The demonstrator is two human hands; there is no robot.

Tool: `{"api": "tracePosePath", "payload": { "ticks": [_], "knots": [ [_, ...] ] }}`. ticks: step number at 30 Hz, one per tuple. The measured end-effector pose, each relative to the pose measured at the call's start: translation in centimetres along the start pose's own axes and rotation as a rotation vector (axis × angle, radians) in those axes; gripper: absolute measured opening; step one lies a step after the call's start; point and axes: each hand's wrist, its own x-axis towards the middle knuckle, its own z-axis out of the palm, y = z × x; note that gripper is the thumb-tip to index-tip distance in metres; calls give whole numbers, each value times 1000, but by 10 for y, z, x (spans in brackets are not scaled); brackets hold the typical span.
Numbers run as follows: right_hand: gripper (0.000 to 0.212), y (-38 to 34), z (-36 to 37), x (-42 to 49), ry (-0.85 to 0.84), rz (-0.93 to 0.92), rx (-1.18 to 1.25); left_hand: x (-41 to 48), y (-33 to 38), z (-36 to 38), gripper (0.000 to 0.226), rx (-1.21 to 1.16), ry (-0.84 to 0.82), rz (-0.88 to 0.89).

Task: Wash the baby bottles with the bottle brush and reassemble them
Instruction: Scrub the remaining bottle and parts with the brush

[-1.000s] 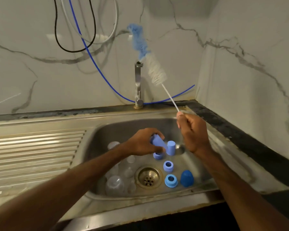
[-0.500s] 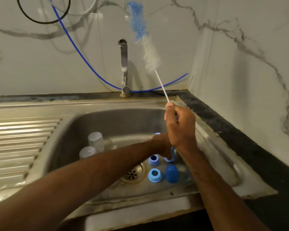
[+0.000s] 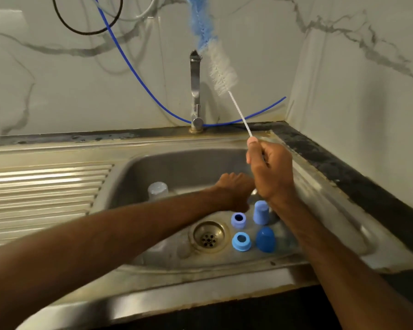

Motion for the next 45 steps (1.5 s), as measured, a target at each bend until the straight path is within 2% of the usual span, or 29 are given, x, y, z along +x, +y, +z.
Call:
{"api": "tracePosePath", "payload": {
  "ticks": [8,11,14,16,21,26,30,34,37,39,40,43,45],
  "knots": [
    [52,-26,-3,-3,46,-46,36,-74,-65,-25,34,43,103,-224],
    [55,-30,1,-13,-82,-73,30,-109,-79,-32,50,83,-138,-361],
    [56,-32,4,-22,-192,-78,24,-124,-78,-16,63,-107,-417,-440],
    [55,-33,4,-25,-230,-84,30,-129,-71,-5,71,-148,-492,-427],
    [54,-33,5,-27,-268,-79,22,-136,-63,18,71,-40,-504,-356],
    [54,-32,9,-24,-305,-98,20,-131,-70,9,71,-174,-512,-343],
    [52,-30,9,-25,-321,-85,41,-122,-97,-12,54,-282,-319,-332],
    [52,-27,7,-25,-364,7,56,-106,-122,-27,42,-522,-88,-355],
    [53,-24,7,-24,-381,104,66,-89,-138,-28,66,-768,18,-454],
    [49,-23,6,-22,-378,143,54,-78,-148,-24,80,-1040,107,-527],
    [47,-21,6,-21,-381,164,47,-73,-153,-20,77,-1224,157,-545],
    [38,-15,2,-19,-412,228,49,-70,-155,-11,46,-1742,307,-519],
    [34,-12,1,-20,-456,278,100,-69,-156,-3,44,-1988,358,-489]
  ]
}}
